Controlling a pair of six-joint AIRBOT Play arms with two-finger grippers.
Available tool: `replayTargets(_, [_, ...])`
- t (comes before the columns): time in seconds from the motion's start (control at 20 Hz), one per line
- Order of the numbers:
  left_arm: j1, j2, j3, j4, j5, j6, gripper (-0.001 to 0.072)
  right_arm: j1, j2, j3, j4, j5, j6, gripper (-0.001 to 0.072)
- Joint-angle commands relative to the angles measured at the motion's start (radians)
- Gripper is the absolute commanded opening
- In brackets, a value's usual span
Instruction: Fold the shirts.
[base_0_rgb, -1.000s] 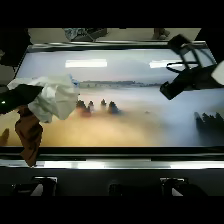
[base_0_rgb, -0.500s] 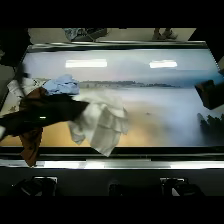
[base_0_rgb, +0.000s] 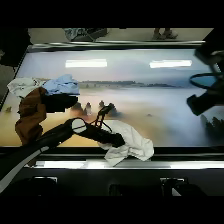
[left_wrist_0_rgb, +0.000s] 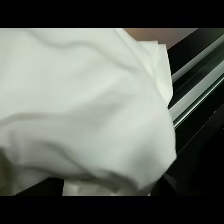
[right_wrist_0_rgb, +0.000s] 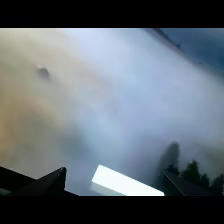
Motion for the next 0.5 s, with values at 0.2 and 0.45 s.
replayTargets(0.2, [0.331,0.106,0.044,0.317,-0.353,0.03,0.067,-0.005,-0.246,-0.228,0.29,0.039,-0.107,0.0698])
replayTargets(0.45, [0.317,0.045,-0.133,0.188,-0.203,0.08,0.0668,-0.005,-0.246,-0.6,0.289,-0.038,-0.122,0.0689])
